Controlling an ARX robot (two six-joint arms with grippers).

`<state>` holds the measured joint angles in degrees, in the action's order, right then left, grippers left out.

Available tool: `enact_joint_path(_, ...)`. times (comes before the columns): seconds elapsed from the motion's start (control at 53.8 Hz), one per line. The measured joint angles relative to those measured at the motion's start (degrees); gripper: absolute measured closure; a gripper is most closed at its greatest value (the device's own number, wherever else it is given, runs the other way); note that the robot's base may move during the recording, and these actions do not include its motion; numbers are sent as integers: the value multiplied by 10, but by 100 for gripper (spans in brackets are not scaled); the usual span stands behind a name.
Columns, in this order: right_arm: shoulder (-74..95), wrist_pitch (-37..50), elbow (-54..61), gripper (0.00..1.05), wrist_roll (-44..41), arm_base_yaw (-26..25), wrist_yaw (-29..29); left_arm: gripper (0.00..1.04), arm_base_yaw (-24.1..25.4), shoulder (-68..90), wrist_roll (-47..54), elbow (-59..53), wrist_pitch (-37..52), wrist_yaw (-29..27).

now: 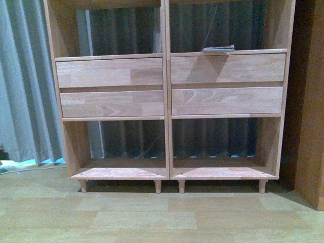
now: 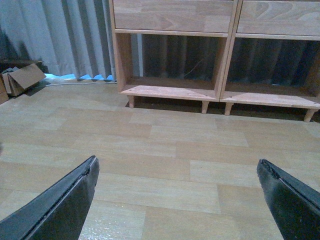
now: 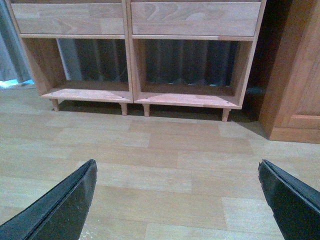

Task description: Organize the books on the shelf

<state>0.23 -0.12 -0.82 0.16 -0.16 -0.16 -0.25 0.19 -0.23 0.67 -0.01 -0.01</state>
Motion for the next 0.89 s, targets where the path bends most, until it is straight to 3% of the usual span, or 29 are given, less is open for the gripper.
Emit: enact_joint_path(0.892, 0, 0, 0, 7, 0, 0, 0, 7, 0, 0, 0, 0, 0, 0)
